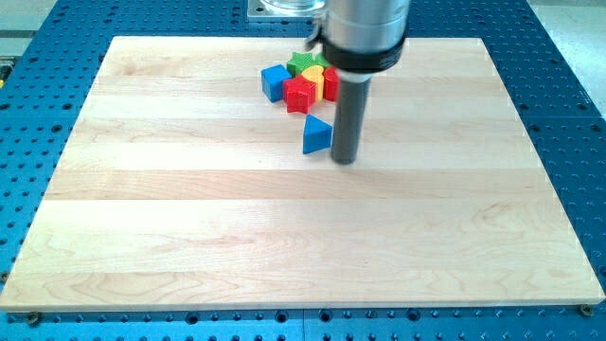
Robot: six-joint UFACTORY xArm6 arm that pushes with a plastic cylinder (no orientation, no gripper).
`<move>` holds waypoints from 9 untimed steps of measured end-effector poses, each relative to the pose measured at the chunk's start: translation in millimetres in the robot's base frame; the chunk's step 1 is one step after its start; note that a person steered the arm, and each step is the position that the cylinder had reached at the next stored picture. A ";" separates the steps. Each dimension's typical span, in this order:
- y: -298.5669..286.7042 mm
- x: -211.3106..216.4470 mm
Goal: Push the blue triangle into the group of blocks
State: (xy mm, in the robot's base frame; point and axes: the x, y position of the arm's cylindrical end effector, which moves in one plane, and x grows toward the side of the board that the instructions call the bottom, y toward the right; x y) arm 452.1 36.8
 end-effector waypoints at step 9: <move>22.7 -81.3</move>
State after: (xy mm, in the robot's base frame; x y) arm 370.8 59.5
